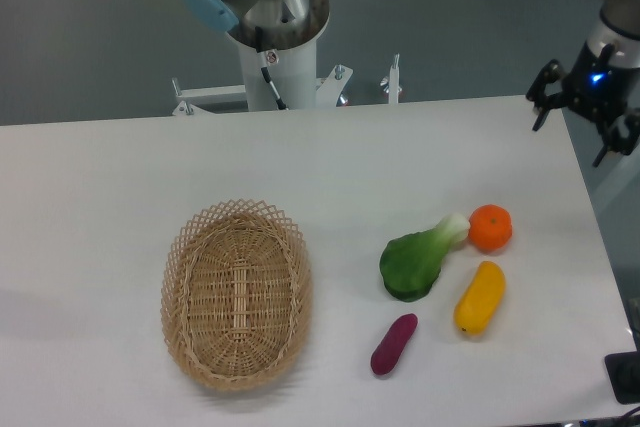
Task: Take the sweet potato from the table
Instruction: 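Move the open gripper from its start pose toward the vegetables, then lower the gripper over the purple sweet potato beside the yellow squash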
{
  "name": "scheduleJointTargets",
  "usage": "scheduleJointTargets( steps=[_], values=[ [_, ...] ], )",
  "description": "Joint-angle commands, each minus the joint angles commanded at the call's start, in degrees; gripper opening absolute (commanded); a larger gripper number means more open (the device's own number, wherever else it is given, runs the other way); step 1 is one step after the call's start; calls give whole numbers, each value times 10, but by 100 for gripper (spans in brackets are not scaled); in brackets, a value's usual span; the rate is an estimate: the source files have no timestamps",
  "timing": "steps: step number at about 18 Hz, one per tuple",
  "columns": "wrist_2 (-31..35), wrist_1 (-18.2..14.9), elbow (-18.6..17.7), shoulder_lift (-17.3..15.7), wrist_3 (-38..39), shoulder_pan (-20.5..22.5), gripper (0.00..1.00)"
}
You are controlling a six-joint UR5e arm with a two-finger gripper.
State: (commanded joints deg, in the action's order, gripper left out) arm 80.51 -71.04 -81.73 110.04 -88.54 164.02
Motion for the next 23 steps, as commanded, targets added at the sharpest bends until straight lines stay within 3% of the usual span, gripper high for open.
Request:
scheduleJointTargets(
  steps=[3, 9, 12, 23],
  values=[
    [3, 48, -14, 20, 70, -36, 100],
    [1, 91, -15, 66, 183, -102, 100],
    [1, 131, -15, 93, 241, -135, 100],
    [17, 224, -33, 156, 308, -212, 100]
  ],
)
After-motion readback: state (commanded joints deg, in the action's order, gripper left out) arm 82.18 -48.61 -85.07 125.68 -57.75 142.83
